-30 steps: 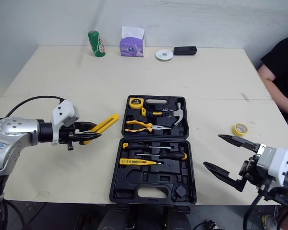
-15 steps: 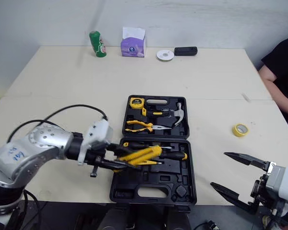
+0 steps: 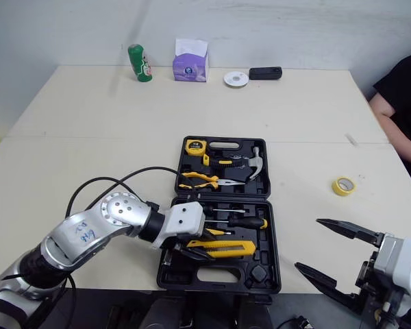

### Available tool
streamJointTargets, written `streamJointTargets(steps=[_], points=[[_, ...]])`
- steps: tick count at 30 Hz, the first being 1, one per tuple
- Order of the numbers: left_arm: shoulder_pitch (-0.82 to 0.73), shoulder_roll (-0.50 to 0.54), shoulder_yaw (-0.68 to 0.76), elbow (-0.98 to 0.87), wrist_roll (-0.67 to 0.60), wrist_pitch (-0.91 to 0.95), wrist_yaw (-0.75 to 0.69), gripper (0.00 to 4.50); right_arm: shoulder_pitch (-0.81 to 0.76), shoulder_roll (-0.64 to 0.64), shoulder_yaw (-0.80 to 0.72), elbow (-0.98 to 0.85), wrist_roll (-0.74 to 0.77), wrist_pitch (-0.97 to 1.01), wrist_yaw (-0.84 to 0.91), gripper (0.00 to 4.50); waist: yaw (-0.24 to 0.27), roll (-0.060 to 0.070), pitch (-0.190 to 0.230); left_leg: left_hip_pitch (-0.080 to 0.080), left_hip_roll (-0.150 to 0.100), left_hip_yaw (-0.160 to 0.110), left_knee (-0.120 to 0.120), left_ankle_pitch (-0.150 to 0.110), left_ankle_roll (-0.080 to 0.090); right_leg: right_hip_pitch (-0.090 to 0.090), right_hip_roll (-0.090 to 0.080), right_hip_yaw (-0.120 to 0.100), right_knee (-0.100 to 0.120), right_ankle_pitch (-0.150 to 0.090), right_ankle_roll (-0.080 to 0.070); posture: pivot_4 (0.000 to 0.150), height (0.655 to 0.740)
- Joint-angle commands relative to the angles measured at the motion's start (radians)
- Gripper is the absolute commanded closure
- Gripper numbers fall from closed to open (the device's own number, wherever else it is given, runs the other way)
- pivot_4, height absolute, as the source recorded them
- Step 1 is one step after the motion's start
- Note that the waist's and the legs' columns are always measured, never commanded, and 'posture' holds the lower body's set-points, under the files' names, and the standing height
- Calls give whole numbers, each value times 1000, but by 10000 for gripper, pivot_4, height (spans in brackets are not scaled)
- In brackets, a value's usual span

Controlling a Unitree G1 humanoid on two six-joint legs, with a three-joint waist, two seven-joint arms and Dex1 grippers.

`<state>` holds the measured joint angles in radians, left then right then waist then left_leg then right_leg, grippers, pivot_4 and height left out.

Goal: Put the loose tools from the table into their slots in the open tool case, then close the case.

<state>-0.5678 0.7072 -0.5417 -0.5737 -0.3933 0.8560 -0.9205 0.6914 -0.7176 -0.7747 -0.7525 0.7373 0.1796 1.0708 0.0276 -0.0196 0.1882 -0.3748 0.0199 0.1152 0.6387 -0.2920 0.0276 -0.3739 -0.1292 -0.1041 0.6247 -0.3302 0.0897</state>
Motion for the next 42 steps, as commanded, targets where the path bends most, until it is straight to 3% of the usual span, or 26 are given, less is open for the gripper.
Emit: streamJointTargets(steps=[1,8,22,24,29,35,42], points=[[0,14,-17,-24,14,11,-18,32771,1,-4,-39,-30,10,2,-8,0,0,0,0,0,0,0,0,0,0,0,0,0,0,0,0,1500,7400],[13,26,-63,3,134,-68,2,32771,51,38,-54,-20,-18,-39,31,0,1,0,0,0,0,-1,0,0,0,0,0,-1,0,0,0,1500,7400],[50,46,-32,-17,147,-41,-14,32771,74,78,-23,73,-67,-135,116,0,-3,0,0,0,1,-1,1,0,1,0,0,0,0,0,0,1500,7400],[60,54,-24,-27,135,-45,-30,22605,63,75,-11,89,-72,-144,121,0,-3,0,0,0,1,-1,1,0,1,0,0,0,1,0,-1,1500,7400],[69,10,44,-27,103,-110,-28,2964,41,72,9,104,-71,-153,125,0,-1,1,0,0,1,-1,1,0,1,0,0,-1,1,-1,-1,1500,7400],[85,-35,173,0,-15,-122,-73,2964,34,75,27,131,-88,-172,139,0,1,1,0,-2,1,-3,5,-2,1,1,0,-2,1,0,-1,1500,7400],[113,-102,289,145,-111,-341,-209,2964,-40,65,51,229,-126,-225,141,0,-1,1,0,-2,1,-3,8,-2,2,1,0,-3,1,0,-1,1500,7400]])
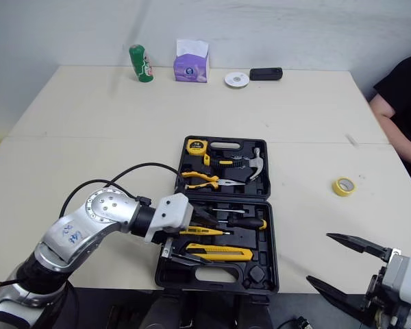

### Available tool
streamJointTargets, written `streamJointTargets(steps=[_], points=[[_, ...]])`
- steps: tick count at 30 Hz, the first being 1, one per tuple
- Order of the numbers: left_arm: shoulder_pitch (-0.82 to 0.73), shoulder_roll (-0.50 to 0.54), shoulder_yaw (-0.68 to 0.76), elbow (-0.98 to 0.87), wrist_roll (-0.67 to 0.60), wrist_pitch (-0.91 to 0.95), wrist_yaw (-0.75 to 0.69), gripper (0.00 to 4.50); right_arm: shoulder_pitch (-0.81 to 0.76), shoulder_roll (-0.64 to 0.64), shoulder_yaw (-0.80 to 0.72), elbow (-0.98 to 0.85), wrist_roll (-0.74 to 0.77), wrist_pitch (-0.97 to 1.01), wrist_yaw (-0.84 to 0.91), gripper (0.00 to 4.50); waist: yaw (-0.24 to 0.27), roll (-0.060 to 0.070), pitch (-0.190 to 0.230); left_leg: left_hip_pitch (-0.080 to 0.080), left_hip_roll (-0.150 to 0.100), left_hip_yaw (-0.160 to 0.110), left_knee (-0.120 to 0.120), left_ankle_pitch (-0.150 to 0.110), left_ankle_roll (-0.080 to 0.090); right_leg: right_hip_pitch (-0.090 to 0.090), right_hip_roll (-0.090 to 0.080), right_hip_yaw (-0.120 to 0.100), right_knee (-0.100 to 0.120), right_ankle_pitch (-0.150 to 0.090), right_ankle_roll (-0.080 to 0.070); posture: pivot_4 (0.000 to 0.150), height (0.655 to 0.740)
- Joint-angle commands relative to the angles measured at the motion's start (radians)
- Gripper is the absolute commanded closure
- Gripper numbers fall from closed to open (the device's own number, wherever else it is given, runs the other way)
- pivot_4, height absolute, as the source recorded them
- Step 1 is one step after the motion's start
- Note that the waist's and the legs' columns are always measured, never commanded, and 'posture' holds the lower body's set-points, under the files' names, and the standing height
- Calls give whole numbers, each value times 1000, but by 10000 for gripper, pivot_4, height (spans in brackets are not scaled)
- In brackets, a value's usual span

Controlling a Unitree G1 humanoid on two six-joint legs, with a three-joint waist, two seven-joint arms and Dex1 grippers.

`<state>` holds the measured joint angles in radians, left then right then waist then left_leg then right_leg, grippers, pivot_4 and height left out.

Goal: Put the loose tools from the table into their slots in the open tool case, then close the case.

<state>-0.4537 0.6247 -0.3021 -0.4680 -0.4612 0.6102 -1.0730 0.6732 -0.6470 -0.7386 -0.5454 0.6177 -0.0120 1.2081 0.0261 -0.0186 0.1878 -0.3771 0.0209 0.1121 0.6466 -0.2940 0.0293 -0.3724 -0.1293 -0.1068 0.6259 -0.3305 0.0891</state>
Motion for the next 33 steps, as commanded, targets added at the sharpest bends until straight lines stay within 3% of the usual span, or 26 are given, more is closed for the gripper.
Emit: streamJointTargets(steps=[1,3,5,10,16,33], points=[[4,-24,58,55,-63,-139,-113,5427,-39,-10,25,37,-15,-39,4,0,0,0,0,0,0,0,0,0,0,0,0,0,0,0,0,1500,7400],[11,-41,81,79,-111,-189,-185,11437,-79,-17,42,60,-21,-45,-7,0,-1,0,0,0,0,0,0,0,0,0,0,0,0,0,0,1500,7400],[9,-52,79,109,-106,-201,-192,20752,-105,-18,54,74,-25,-53,-9,0,-1,0,0,0,0,1,0,0,0,0,0,0,0,0,0,1500,7400],[33,-94,-1,194,21,-367,-212,44518,-98,-7,127,38,-6,-34,16,0,1,1,0,0,-1,0,1,0,0,1,0,-1,0,0,1,1500,7400],[59,-156,-94,301,159,-554,-207,44518,-132,-4,181,48,-34,-49,-19,0,0,1,0,1,-1,1,1,-1,2,2,0,0,0,1,2,1500,7400],[54,-191,-161,421,300,-576,-149,44518,-121,-12,200,74,-55,-76,-37,0,1,1,0,1,-1,0,1,-2,2,2,-1,-1,0,1,2,1500,7400]])
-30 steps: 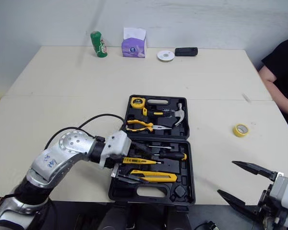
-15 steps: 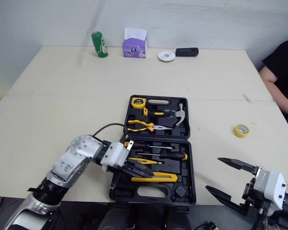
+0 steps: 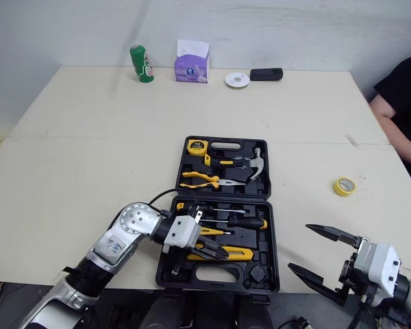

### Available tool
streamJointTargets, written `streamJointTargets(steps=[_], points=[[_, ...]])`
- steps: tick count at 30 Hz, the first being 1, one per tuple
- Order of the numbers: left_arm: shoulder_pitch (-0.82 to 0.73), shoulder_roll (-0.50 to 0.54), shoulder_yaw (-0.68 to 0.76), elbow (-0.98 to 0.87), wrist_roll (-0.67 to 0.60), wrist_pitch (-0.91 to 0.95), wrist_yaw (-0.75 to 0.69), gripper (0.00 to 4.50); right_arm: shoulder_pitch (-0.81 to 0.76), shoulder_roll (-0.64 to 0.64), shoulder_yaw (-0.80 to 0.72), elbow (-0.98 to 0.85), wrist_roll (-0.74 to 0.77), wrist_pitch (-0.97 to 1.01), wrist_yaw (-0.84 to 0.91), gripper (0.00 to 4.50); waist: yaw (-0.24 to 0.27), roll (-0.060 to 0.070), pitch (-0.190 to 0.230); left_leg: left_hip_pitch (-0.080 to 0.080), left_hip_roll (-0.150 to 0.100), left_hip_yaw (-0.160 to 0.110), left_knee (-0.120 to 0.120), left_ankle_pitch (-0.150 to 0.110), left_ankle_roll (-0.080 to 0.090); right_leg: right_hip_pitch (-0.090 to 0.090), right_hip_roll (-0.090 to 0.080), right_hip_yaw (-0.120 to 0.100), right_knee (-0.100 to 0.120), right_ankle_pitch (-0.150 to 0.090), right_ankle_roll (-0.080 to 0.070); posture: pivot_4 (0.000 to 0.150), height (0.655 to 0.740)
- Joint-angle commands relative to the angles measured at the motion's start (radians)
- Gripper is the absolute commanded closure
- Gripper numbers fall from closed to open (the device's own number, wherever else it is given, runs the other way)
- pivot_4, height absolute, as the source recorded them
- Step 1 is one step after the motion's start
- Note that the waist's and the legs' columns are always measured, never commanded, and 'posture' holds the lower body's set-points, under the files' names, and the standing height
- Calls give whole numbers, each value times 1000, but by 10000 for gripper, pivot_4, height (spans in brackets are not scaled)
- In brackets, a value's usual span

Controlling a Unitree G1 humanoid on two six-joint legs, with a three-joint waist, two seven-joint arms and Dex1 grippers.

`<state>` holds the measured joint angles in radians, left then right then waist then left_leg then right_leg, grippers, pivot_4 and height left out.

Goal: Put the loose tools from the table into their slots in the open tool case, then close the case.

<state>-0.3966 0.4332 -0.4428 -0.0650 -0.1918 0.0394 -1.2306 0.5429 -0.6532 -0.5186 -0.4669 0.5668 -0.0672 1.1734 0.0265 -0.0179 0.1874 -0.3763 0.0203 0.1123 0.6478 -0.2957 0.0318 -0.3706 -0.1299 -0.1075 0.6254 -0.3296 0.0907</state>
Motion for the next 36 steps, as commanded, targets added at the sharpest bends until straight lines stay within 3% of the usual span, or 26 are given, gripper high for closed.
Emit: streamJointTargets(steps=[1,12,21,29,32,35,36], points=[[-4,2,-25,26,39,-8,4,44518,9,-6,-19,-5,-6,-22,-3,0,0,0,0,0,0,0,0,0,0,0,0,0,0,0,0,1500,7400],[19,66,-98,48,118,-14,-32,44518,28,-8,-27,11,-18,-34,-2,0,-2,2,-1,5,1,0,-1,-4,2,5,1,-1,-2,0,0,1500,7400],[39,114,-168,125,242,-16,19,44518,26,1,-14,23,-30,-47,-13,0,0,15,-18,9,2,-3,-1,-9,5,12,1,-2,-7,0,0,1500,7400],[4,41,-69,90,111,4,59,44518,6,18,-37,91,-30,-67,-56,0,1,20,-22,9,2,-3,0,-11,3,13,1,-2,-8,0,0,1500,7400],[-50,2,43,28,-35,118,69,44518,-15,47,-76,157,-18,-86,-101,0,1,19,-19,8,2,-4,0,-9,6,12,1,-3,-7,0,0,1500,7400],[-58,36,152,-27,-176,183,16,44518,-41,71,-128,204,-16,-107,-155,0,-1,15,-12,4,2,-4,1,-8,7,9,0,-3,-7,0,0,1500,7400],[-52,55,190,-32,-193,185,18,41666,-51,75,-151,224,-17,-125,-167,0,-4,16,-11,4,2,-4,0,-8,6,9,0,-4,-7,0,0,1500,7400]])
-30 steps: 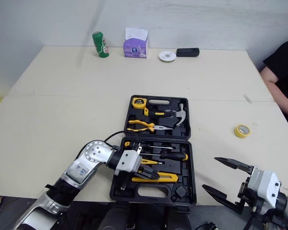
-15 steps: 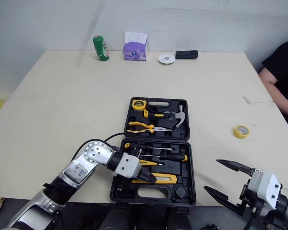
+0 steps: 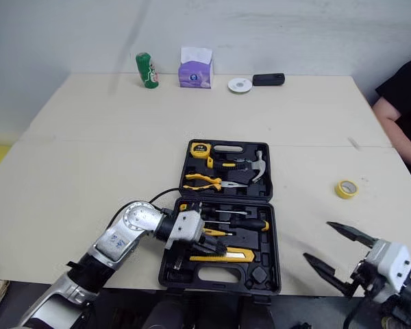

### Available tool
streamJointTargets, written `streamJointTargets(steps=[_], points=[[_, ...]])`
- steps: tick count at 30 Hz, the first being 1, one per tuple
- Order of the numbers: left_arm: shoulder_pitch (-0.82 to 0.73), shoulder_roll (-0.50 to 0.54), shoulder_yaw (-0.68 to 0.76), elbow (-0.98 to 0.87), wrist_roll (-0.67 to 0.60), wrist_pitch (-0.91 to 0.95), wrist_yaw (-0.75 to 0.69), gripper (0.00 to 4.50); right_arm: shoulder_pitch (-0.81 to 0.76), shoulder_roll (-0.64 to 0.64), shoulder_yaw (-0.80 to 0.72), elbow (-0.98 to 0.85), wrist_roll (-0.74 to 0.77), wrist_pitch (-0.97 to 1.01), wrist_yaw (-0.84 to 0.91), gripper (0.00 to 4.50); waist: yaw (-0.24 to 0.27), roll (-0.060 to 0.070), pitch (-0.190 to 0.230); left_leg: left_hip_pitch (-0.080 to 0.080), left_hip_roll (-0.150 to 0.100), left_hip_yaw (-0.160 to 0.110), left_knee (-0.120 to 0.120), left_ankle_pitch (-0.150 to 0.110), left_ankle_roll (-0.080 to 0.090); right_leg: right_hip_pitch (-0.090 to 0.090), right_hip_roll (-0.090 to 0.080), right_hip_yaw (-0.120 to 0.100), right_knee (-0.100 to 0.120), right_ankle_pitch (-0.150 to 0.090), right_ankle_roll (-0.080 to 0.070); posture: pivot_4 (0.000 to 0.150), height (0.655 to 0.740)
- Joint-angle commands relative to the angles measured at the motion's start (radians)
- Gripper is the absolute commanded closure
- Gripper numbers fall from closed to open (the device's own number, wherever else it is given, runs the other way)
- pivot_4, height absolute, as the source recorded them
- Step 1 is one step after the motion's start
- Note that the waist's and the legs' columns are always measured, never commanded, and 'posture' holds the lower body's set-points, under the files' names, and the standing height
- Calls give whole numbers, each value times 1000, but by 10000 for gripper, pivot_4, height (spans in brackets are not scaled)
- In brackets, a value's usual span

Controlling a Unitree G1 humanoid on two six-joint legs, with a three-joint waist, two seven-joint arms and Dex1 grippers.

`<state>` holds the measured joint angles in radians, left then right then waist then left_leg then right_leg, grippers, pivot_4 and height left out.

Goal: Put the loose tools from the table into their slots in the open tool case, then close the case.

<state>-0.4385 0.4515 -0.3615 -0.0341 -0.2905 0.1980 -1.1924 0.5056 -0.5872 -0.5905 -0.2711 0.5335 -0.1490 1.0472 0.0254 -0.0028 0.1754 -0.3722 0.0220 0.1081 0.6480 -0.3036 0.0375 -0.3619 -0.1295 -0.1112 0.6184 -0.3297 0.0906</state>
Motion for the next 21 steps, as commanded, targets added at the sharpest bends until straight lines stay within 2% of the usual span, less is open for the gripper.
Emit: streamJointTargets(steps=[1,3,7,9,12,15,18,21], points=[[-2,53,145,-62,-101,24,-8,38386,-23,12,-100,48,19,-57,-52,0,-6,2,1,0,0,0,0,0,-1,0,0,0,0,0,0,1500,7400],[23,72,233,-50,-106,3,46,30943,-44,23,-148,98,16,-94,-86,0,-6,2,2,0,0,1,-1,1,-3,0,0,0,-1,0,0,1500,7400],[87,112,416,-8,-145,57,165,11220,-76,45,-221,219,-5,-174,-151,0,-4,1,4,0,0,1,-1,0,-2,0,0,-1,-1,0,0,1500,7400],[141,181,506,30,-132,60,184,1051,-90,53,-260,290,-15,-215,-195,0,-4,-1,5,1,0,0,-1,0,-1,0,0,-1,0,0,0,1500,7400],[189,232,681,114,-140,43,291,465,-118,37,-321,454,-24,-284,-246,0,-5,0,6,1,0,0,-2,-3,-6,-1,0,0,0,0,0,1500,7400],[278,281,761,206,-81,-66,307,465,-118,15,-353,619,-48,-352,-267,0,-7,-1,7,0,0,1,-3,-4,-7,-2,0,0,-1,0,0,1500,7400],[360,285,876,279,-84,-127,370,465,-104,-6,-403,797,-39,-399,-302,0,-10,1,7,1,0,3,-5,-5,-8,-3,-1,2,-2,0,0,1500,7400],[427,280,1003,372,-90,-225,455,465,-102,-31,-443,903,-4,-436,-319,0,-13,1,8,-1,0,3,-5,-5,-8,-5,-1,3,-2,0,0,1500,7400]])
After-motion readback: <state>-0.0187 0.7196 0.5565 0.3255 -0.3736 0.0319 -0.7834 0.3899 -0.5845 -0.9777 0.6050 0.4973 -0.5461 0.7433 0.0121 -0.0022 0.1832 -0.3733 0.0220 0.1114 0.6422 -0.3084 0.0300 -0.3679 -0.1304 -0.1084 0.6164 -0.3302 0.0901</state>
